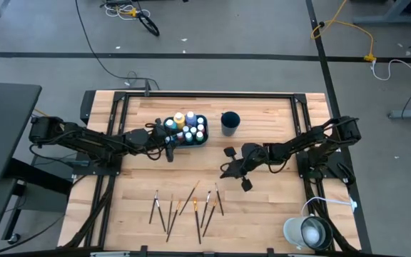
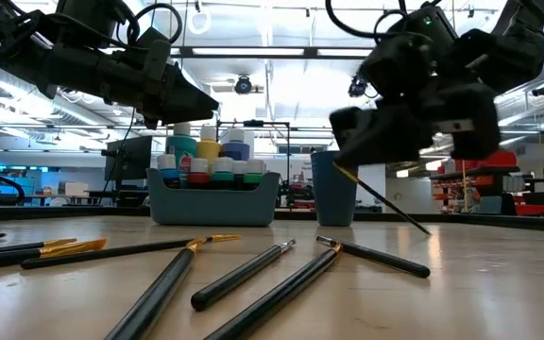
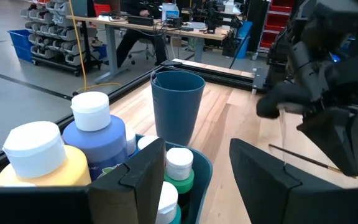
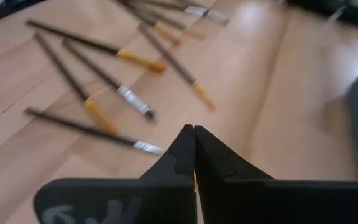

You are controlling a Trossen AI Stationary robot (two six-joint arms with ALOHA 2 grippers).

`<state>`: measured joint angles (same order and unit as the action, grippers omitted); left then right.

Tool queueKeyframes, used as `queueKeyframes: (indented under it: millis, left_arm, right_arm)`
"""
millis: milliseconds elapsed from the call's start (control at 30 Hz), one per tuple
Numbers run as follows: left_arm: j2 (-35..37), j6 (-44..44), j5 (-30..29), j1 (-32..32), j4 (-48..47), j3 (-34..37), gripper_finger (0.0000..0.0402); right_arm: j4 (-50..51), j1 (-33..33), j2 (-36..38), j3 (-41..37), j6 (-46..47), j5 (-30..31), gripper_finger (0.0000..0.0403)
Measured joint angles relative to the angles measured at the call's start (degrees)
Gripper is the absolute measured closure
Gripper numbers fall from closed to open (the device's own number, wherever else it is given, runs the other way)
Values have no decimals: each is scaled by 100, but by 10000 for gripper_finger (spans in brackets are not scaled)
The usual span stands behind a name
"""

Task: Pick & Place Paint Supplies
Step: Put the gold paint brush into the blue cup

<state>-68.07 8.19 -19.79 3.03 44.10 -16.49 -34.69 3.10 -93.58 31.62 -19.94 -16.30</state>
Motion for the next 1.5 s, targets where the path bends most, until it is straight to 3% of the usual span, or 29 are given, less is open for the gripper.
queueKeyframes:
  millis: [433,967,1167,1500]
  left_arm:
    - [-2,2,205,2,-2,0,212]
    - [-2,0,212,0,0,0,212]
    - [-2,0,212,-1,0,0,212]
    - [-2,-2,211,0,27,1,212]
  right_arm:
    - [-821,-644,489,7,-22,397,403]
    - [-1592,-1629,2056,9,-69,736,403]
    - [-1675,-2127,1880,11,47,864,403]
    - [-1899,-2444,889,9,448,1052,403]
